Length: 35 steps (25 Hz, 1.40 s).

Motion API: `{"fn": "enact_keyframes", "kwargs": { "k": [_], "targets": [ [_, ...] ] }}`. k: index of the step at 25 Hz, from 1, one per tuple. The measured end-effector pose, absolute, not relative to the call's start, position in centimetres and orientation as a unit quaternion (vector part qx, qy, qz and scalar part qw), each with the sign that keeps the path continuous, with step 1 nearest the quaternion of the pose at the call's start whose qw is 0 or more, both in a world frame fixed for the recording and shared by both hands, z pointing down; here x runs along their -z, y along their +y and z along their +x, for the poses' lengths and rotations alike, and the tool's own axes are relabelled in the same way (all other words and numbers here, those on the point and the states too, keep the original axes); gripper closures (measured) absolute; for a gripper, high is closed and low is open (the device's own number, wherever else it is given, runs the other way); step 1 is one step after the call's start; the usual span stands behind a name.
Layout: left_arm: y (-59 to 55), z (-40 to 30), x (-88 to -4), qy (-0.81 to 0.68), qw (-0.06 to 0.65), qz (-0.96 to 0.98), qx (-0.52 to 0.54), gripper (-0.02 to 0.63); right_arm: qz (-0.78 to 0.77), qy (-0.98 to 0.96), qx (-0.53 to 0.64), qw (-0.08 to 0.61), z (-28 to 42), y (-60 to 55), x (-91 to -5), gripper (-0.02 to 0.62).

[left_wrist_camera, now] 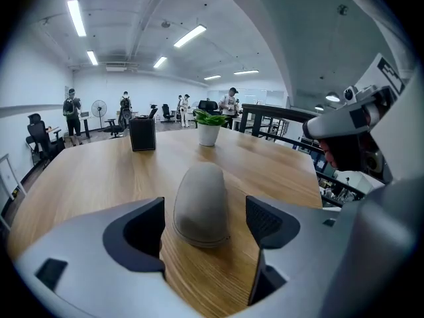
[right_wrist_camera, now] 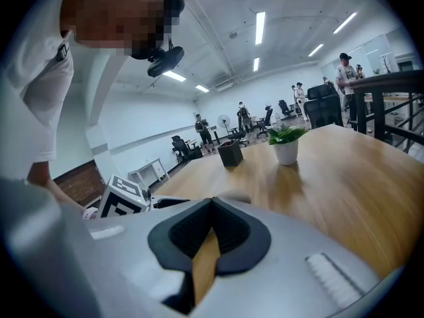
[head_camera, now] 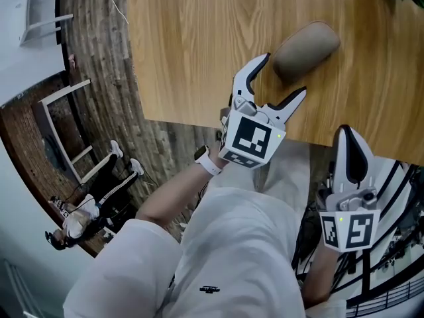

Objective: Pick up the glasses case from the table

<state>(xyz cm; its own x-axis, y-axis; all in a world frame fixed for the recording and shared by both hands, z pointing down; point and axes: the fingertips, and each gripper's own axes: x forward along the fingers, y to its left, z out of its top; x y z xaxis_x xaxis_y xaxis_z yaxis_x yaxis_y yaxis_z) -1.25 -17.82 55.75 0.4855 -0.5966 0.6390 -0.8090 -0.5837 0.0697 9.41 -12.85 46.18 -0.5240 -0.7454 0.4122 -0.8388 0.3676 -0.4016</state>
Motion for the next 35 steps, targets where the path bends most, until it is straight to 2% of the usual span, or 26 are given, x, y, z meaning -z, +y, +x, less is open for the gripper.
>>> {"fn": "enact_keyframes", "kwargs": {
  "k": [35],
  "targets": [
    [-20.9,0.5,-61.4,-0.383,0.179,0.833,-0.357,0.210,0.486,-0.812,-0.313,0.076,11.1,-15.0,-47.9,0.584]
  ]
}}
